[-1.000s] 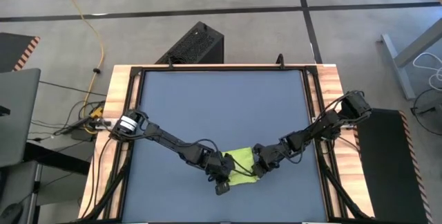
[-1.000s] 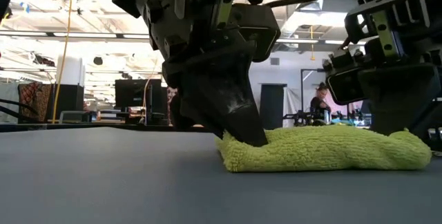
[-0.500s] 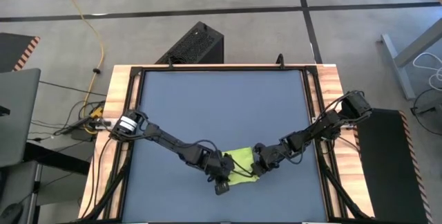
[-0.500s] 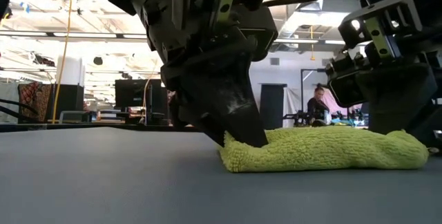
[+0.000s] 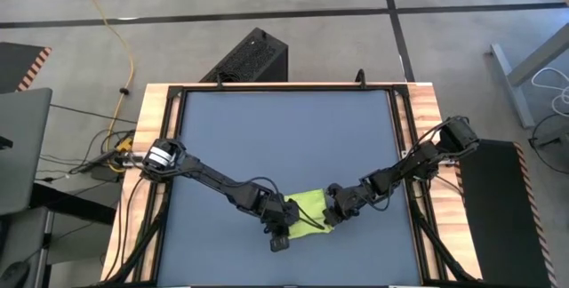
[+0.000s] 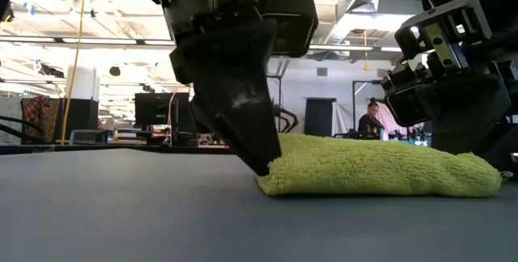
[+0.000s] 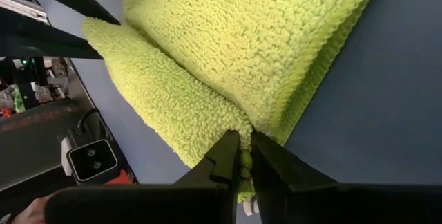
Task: Roll towel into tight, uniform cylinder
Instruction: Roll the green towel
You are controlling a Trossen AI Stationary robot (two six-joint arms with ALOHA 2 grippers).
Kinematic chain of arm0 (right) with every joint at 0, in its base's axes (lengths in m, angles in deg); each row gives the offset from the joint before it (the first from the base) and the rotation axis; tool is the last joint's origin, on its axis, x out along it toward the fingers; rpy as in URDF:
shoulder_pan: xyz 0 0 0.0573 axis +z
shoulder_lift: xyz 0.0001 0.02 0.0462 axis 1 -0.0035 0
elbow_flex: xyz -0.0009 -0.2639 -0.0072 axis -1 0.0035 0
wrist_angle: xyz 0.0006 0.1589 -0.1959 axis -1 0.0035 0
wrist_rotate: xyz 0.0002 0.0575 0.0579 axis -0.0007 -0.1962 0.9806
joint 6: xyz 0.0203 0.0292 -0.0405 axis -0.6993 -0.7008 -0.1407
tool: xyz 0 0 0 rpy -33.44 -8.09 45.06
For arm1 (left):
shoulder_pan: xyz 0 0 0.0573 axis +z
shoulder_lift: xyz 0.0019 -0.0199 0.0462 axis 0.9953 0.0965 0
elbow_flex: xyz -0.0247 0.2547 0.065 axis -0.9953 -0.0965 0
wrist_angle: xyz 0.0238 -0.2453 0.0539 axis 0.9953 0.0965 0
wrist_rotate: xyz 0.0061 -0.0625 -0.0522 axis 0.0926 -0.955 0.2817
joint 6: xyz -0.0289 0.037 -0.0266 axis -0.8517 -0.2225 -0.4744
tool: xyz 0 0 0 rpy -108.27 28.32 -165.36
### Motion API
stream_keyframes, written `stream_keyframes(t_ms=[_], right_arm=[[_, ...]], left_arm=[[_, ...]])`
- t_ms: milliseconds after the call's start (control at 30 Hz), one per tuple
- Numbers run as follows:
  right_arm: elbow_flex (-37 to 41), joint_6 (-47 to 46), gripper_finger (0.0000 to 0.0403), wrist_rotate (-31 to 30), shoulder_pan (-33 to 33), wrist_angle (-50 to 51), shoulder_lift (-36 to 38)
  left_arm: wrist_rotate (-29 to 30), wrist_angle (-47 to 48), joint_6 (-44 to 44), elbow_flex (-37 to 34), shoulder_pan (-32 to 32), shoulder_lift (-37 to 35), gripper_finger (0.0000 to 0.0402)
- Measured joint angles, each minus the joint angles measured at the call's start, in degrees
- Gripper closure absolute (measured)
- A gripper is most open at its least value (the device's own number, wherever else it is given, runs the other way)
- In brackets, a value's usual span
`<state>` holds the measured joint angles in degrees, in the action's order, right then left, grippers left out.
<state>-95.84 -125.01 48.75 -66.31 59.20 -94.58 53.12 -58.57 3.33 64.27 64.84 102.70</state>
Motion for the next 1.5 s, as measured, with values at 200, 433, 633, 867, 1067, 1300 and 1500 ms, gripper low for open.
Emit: stream_keyframes(t_ms=[200, 433, 633, 867, 1067, 1300, 1500], right_arm=[[0.00, -0.11, 0.0342, -0.14, 0.00, 0.18, -0.02], [0.03, -0.42, 0.0341, -0.15, 0.00, 0.16, -0.04], [0.04, -0.52, 0.0341, -0.15, 0.00, 0.14, -0.04], [0.07, -0.11, 0.0341, -0.15, -0.24, -0.02, -0.07], [0.07, -0.09, 0.0341, -0.13, -0.35, 0.00, -0.07], [0.08, 0.04, 0.0341, 0.30, -0.39, -0.38, -0.07], [0.13, -0.35, 0.0341, 0.46, -0.50, -1.36, 0.00]], left_arm=[[-0.02, -1.43, 0.59, 0.04, -0.16, -0.55, 0.0299], [1.06, 2.58, 1.19, 0.07, -0.34, -3.84, 0.0299], [11.14, 2.02, 2.85, 0.11, -0.35, -8.63, 0.0299], [15.06, -16.39, 6.27, 0.31, -1.11, -3.83, 0.0299], [15.22, -17.97, 0.57, 0.18, -0.98, 2.45, 0.0299], [16.57, -17.73, -2.51, 0.22, -0.93, 4.88, 0.0299], [16.63, -15.87, -2.57, 0.22, -1.02, 4.99, 0.0299]])
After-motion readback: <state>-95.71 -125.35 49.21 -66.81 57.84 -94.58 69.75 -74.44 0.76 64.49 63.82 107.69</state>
